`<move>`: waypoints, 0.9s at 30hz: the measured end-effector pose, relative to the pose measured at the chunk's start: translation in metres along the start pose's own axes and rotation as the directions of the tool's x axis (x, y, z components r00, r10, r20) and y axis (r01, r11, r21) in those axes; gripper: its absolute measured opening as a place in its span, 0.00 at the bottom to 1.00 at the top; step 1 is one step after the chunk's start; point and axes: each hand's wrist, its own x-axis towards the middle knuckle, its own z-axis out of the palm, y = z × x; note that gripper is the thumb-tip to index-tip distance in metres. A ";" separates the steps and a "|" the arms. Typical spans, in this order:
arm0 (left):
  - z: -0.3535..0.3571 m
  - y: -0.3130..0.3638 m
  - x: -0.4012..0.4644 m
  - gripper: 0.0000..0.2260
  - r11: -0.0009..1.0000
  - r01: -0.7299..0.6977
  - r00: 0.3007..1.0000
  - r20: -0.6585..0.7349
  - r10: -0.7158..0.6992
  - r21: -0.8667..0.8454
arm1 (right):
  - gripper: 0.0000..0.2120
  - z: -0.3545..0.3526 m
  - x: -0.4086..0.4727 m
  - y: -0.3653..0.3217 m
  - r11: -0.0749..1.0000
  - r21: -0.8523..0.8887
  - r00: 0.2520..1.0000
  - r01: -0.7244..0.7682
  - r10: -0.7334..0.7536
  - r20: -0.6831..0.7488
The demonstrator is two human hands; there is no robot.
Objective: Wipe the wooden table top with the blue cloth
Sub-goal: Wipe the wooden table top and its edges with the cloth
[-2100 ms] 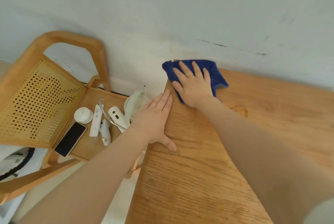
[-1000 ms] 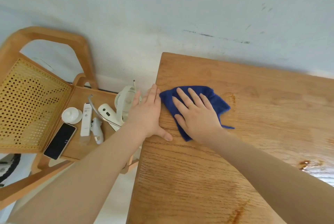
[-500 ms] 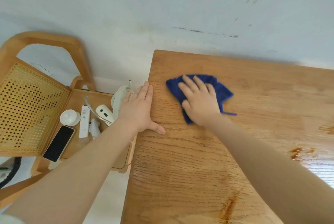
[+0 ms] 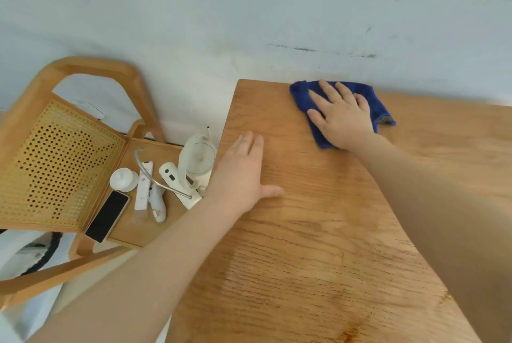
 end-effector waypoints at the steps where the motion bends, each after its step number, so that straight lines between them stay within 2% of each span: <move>1: 0.002 0.003 -0.001 0.46 0.997 -0.042 0.999 -0.020 0.043 0.063 | 0.23 0.000 -0.001 -0.001 1.000 -0.002 1.000 -0.002 0.002 0.007; 3: 0.006 0.011 -0.004 0.45 0.990 -0.078 0.997 -0.019 0.081 0.119 | 0.23 0.005 -0.020 -0.006 0.999 -0.023 0.999 0.037 -0.037 -0.024; 7: 0.014 0.035 -0.004 0.54 0.995 0.078 0.993 0.087 -0.084 0.069 | 0.25 0.011 -0.090 -0.003 0.974 -0.013 0.970 0.227 -0.227 -0.089; 10: 0.022 0.054 0.002 0.60 0.980 0.145 0.980 0.117 -0.161 0.135 | 0.22 0.014 -0.102 0.009 0.937 -0.027 0.933 0.347 -0.348 -0.094; 12: 0.024 0.060 0.008 0.62 0.962 0.164 0.976 0.103 -0.190 0.218 | 0.23 0.012 -0.078 0.014 0.945 -0.029 0.942 0.325 -0.326 -0.080; 15: 0.022 0.062 0.015 0.63 0.946 0.164 0.973 0.114 -0.202 0.279 | 0.27 -0.001 -0.027 0.020 0.986 0.025 0.983 0.163 -0.160 -0.094; 17: 0.024 0.062 0.015 0.63 0.941 0.173 0.967 0.130 -0.218 0.291 | 0.25 -0.005 -0.001 0.024 0.998 0.040 0.998 0.052 -0.050 -0.048; 19: 0.028 0.060 0.014 0.63 0.938 0.184 0.966 0.122 -0.228 0.294 | 0.23 -0.004 0.009 0.024 0.999 0.041 1.000 0.007 -0.006 -0.030; 21: 0.029 0.059 0.011 0.62 0.940 0.189 0.968 0.108 -0.227 0.286 | 0.23 -0.005 -0.007 0.022 0.999 0.034 0.999 0.033 -0.032 -0.022; 25: 0.026 0.060 0.008 0.62 0.951 0.196 0.969 0.102 -0.226 0.238 | 0.26 0.002 -0.077 0.023 0.967 -0.016 0.967 0.254 -0.254 -0.016; 27: 0.025 0.061 0.007 0.62 0.953 0.197 0.970 0.092 -0.223 0.229 | 0.25 0.003 -0.105 0.025 0.953 -0.025 0.953 0.302 -0.302 0.000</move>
